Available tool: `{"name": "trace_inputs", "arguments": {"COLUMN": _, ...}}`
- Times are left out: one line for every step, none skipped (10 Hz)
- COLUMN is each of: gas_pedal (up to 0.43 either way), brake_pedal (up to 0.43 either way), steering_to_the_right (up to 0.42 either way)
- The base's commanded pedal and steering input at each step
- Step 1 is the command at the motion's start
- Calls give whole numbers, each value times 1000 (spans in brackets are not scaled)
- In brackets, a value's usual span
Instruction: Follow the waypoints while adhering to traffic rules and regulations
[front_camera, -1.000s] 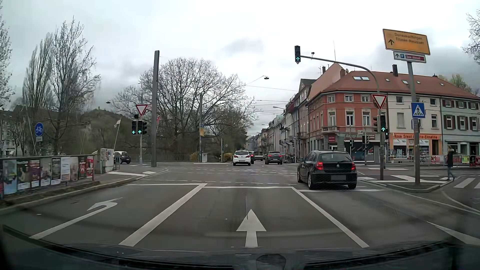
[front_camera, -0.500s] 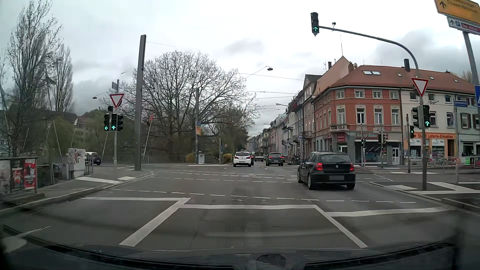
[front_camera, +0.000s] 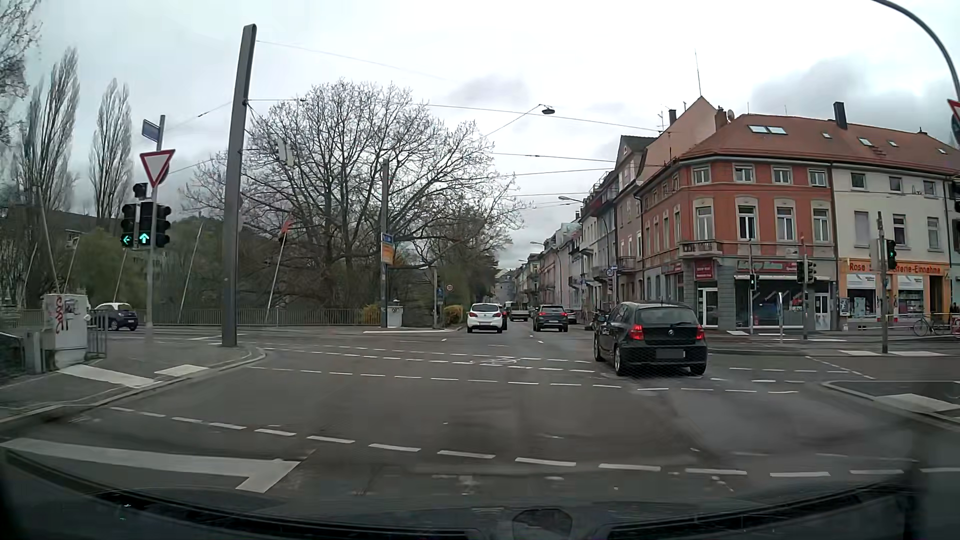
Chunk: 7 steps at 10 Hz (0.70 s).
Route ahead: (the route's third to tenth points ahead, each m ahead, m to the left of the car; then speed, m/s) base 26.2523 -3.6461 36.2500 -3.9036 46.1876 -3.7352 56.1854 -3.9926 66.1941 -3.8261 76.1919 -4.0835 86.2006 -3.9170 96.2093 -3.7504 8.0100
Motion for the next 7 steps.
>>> {"name": "trace_inputs", "arguments": {"gas_pedal": 98, "brake_pedal": 0, "steering_to_the_right": -2}}
{"name": "trace_inputs", "arguments": {"gas_pedal": 98, "brake_pedal": 0, "steering_to_the_right": -2}}
{"name": "trace_inputs", "arguments": {"gas_pedal": 98, "brake_pedal": 0, "steering_to_the_right": -2}}
{"name": "trace_inputs", "arguments": {"gas_pedal": 98, "brake_pedal": 0, "steering_to_the_right": -1}}
{"name": "trace_inputs", "arguments": {"gas_pedal": 98, "brake_pedal": 0, "steering_to_the_right": -1}}
{"name": "trace_inputs", "arguments": {"gas_pedal": 98, "brake_pedal": 0, "steering_to_the_right": -1}}
{"name": "trace_inputs", "arguments": {"gas_pedal": 98, "brake_pedal": 0, "steering_to_the_right": -1}}
